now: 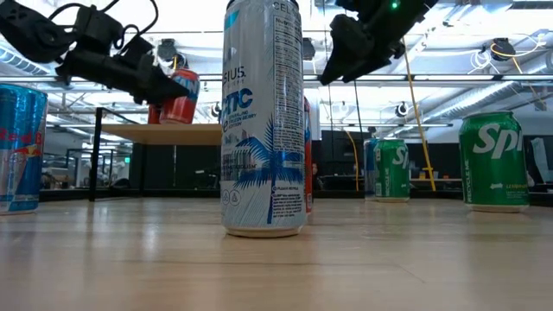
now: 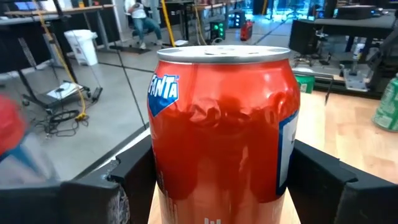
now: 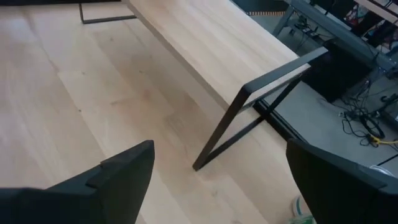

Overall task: Place canned beverage on shelf
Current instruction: Put the right orange soda can on the shelf

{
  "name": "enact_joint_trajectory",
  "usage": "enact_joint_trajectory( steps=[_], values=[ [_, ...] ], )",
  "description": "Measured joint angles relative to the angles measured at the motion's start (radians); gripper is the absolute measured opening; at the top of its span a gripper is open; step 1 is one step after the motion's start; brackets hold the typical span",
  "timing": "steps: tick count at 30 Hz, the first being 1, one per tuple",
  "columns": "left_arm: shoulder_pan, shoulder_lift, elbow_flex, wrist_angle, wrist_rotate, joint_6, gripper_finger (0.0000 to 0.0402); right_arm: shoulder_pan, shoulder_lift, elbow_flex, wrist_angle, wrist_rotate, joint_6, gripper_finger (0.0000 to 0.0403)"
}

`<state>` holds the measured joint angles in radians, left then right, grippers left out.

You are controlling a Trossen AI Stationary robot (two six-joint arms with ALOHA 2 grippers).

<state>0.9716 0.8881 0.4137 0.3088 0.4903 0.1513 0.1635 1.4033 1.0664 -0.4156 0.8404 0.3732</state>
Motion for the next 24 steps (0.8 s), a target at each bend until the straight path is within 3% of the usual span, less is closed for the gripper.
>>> enact_joint_trajectory(
  steps=[6, 14, 24],
  values=[
    [0.014, -0.077, -0.012, -0.060, -0.005, -0.012, 0.0279, 0.000, 0.000, -0.001, 0.017, -0.002, 0.000, 0.0352],
    [0.022, -0.127, -0.012, -0.121, -0.055, 0.015, 0.0328, -0.006, 0.000, -0.001, 0.128, -0.015, -0.047, 0.0352],
    [0.022, -0.217, -0.012, -0.138, -0.107, 0.016, 0.0345, -0.110, 0.025, -0.001, 0.412, -0.345, -0.180, 0.0352]
  ],
)
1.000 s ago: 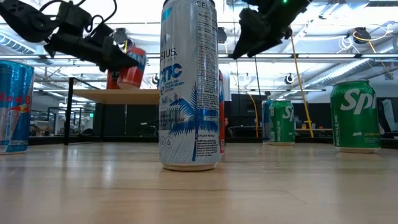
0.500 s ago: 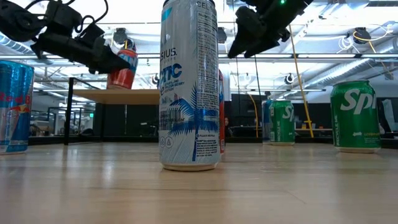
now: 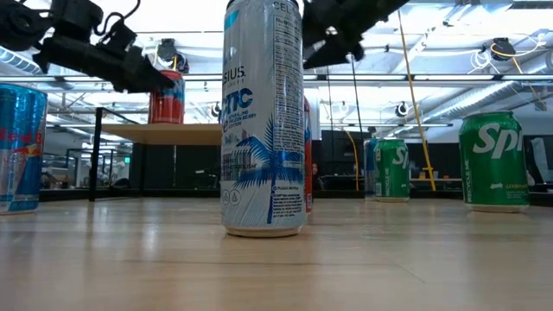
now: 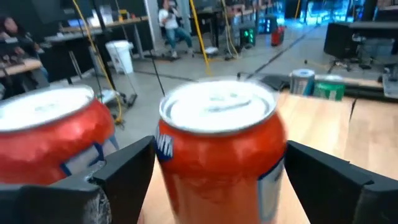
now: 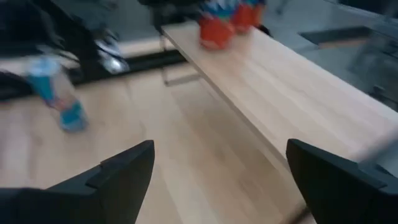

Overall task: Place canned beverage on shelf
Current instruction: Put the right orange soda can on the shelf

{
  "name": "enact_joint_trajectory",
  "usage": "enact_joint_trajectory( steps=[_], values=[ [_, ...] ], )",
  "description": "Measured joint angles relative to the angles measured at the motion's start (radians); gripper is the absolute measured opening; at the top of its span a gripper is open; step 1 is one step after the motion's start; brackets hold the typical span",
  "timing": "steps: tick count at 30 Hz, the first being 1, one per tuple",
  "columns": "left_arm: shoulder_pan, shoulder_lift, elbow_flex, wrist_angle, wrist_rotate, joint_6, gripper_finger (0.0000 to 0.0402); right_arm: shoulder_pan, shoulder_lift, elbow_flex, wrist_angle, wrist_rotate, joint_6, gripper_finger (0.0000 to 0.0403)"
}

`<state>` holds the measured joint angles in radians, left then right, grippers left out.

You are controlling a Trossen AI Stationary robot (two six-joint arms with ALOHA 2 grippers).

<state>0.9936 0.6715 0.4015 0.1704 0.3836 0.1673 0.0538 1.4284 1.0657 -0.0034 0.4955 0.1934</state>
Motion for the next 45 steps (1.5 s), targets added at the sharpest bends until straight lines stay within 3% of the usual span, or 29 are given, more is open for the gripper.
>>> enact_joint_trajectory(
  steps=[5, 8, 13, 19, 23, 29, 45],
  values=[
    [0.000, -0.107, 0.000, -0.049, 0.000, -0.002, 0.0345, -0.099, 0.053, 0.000, 0.174, -0.198, -0.030, 0.0349],
    [0.000, -0.170, 0.000, -0.088, 0.000, -0.003, 0.0345, -0.159, 0.109, 0.024, 0.231, -0.302, -0.031, 0.0324],
    [-0.002, -0.250, 0.001, -0.133, -0.037, -0.057, 0.0345, -0.240, 0.231, 0.151, 0.244, -0.417, -0.049, 0.0254],
    [-0.002, -0.307, 0.002, -0.296, -0.123, -0.118, 0.0344, -0.303, 0.395, 0.373, 0.238, -0.450, -0.066, 0.0158],
    [-0.002, -0.320, 0.002, -0.353, -0.188, -0.136, 0.0344, -0.340, 0.493, 0.497, 0.231, -0.519, -0.055, 0.0090],
    [-0.002, -0.298, 0.002, -0.380, -0.193, -0.162, 0.0344, -0.373, 0.635, 0.673, 0.197, -0.553, -0.041, 0.0009],
    [-0.026, -0.286, 0.002, -0.404, -0.208, -0.182, 0.0344, -0.389, 0.848, 0.926, 0.155, -0.548, 0.004, 0.0001]
  ],
)
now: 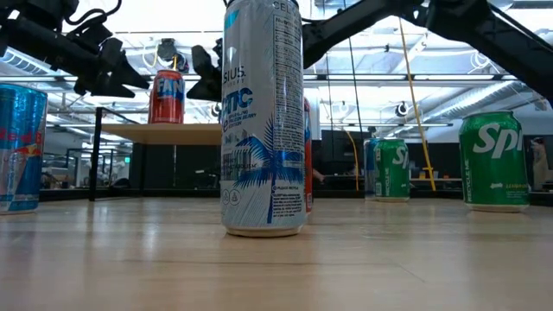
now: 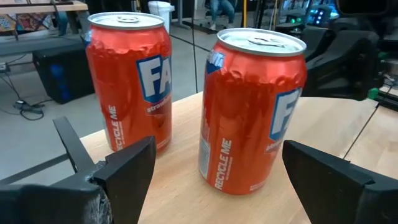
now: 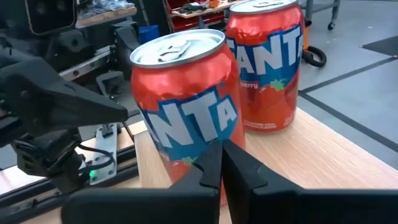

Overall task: Place canned beverage on shelf
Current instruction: Put the right orange soda can on the shelf

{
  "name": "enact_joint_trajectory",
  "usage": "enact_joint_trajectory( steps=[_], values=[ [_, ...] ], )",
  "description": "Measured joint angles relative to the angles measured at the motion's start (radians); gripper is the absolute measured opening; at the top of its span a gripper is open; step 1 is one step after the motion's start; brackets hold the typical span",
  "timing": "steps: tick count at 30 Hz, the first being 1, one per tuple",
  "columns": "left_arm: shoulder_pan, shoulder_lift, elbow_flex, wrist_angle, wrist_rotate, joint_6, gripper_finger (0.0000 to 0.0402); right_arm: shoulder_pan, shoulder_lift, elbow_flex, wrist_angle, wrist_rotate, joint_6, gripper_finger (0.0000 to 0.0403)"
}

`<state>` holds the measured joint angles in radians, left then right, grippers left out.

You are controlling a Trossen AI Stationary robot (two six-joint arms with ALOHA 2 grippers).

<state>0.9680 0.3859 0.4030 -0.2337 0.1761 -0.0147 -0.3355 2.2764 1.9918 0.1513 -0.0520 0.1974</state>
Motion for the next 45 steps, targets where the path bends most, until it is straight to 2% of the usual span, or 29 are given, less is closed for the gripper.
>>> enact_joint_trajectory(
  steps=[15, 21, 31, 33, 39, 45],
  values=[
    [-0.003, 0.000, 0.000, 0.000, -0.001, -0.006, 0.0344, -0.006, 0.014, 0.009, 0.055, -0.004, -0.008, 0.0000],
    [-0.003, 0.000, 0.000, 0.001, -0.001, -0.006, 0.0344, -0.006, 0.014, 0.009, 0.067, -0.075, -0.037, 0.0000],
    [-0.003, 0.000, 0.000, 0.005, -0.001, -0.006, 0.0344, -0.023, 0.013, 0.008, 0.080, -0.078, -0.035, 0.0000],
    [-0.003, 0.000, 0.000, 0.001, 0.001, -0.006, 0.0344, -0.021, 0.007, 0.008, 0.062, -0.059, -0.040, 0.0000],
    [-0.030, 0.000, 0.000, -0.027, 0.017, 0.013, 0.0344, -0.005, -0.049, 0.008, -0.098, 0.107, -0.098, 0.0000],
    [-0.097, 0.000, 0.000, -0.028, -0.010, 0.006, 0.0344, -0.004, -0.055, 0.008, -0.139, 0.092, -0.089, 0.0000]
  ],
)
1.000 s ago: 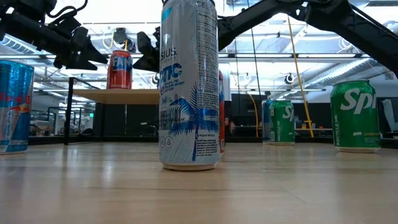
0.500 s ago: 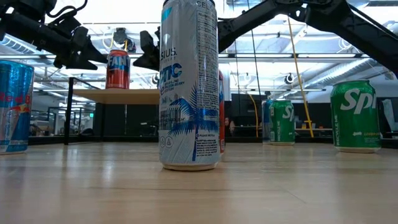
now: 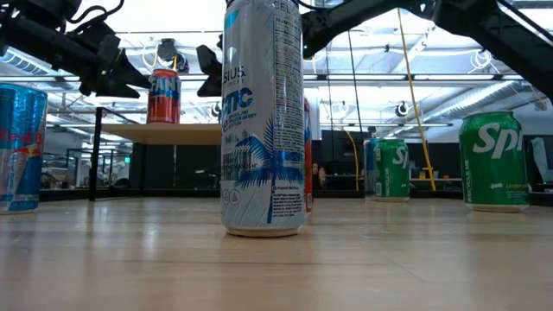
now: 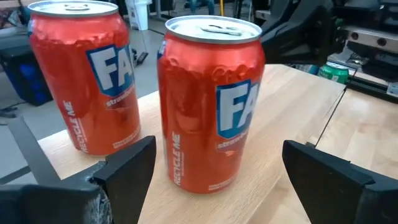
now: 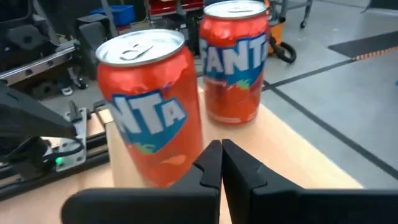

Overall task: Place canned beverage on shelf
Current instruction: Put the right orange soda can on the shelf

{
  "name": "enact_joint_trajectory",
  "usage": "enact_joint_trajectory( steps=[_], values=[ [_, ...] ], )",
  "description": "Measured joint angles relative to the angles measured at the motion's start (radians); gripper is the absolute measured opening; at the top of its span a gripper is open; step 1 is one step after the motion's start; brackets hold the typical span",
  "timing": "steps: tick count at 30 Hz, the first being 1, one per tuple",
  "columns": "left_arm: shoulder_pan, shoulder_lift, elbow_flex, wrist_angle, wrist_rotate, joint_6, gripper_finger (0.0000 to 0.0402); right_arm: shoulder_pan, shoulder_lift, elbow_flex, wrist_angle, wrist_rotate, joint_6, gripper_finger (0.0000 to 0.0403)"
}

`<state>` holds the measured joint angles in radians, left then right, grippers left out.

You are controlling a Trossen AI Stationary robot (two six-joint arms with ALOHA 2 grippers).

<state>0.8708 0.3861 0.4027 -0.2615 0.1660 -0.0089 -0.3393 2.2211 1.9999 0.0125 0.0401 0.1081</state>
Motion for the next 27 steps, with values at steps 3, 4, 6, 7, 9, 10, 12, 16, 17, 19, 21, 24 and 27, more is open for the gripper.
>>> enact_joint_trajectory(
  steps=[3, 4, 6, 7, 9, 10, 12, 16, 17, 19, 21, 24, 27],
  values=[
    [-0.031, 0.009, 0.000, 0.001, -0.048, -0.014, 0.0344, 0.003, 0.006, 0.000, -0.001, -0.017, 0.015, 0.0000],
    [-0.042, 0.014, 0.000, 0.000, -0.067, -0.026, 0.0344, 0.005, 0.007, 0.000, -0.007, -0.018, 0.021, 0.0000],
    [-0.063, 0.024, 0.000, 0.003, -0.108, -0.039, 0.0344, 0.009, 0.008, 0.000, -0.021, -0.013, 0.021, 0.0000],
    [-0.073, 0.030, 0.000, 0.006, -0.135, -0.047, 0.0344, 0.012, 0.008, 0.000, -0.022, -0.012, 0.017, 0.0000],
    [-0.095, 0.043, 0.000, 0.015, -0.195, -0.061, 0.0344, 0.014, 0.007, 0.000, -0.024, -0.012, 0.013, 0.0000],
    [-0.105, 0.050, 0.000, 0.025, -0.219, -0.062, 0.0344, 0.014, 0.007, 0.000, -0.024, -0.012, 0.013, 0.0000],
    [-0.124, 0.059, 0.000, 0.033, -0.257, -0.063, 0.0344, 0.014, 0.007, 0.000, -0.014, -0.012, 0.014, 0.0000],
    [-0.157, 0.079, 0.000, 0.053, -0.269, -0.065, 0.0344, 0.013, 0.043, 0.000, 0.108, -0.019, 0.058, 0.0000],
    [-0.164, 0.083, 0.000, 0.053, -0.272, -0.067, 0.0344, 0.013, 0.058, 0.000, 0.140, -0.019, 0.066, 0.0000],
    [-0.176, 0.087, 0.000, 0.044, -0.281, -0.075, 0.0344, 0.013, 0.080, -0.002, 0.155, -0.019, 0.079, 0.0000],
    [-0.183, 0.087, 0.000, 0.030, -0.293, -0.083, 0.0344, 0.013, 0.091, -0.002, 0.164, -0.020, 0.080, 0.0000],
    [-0.188, 0.087, 0.000, 0.031, -0.323, -0.084, 0.0345, 0.012, 0.097, -0.001, 0.207, -0.060, 0.082, 0.0000],
    [-0.189, 0.087, 0.000, 0.035, -0.355, -0.084, 0.0345, 0.012, 0.103, 0.001, 0.231, -0.120, 0.094, 0.0000]
  ],
)
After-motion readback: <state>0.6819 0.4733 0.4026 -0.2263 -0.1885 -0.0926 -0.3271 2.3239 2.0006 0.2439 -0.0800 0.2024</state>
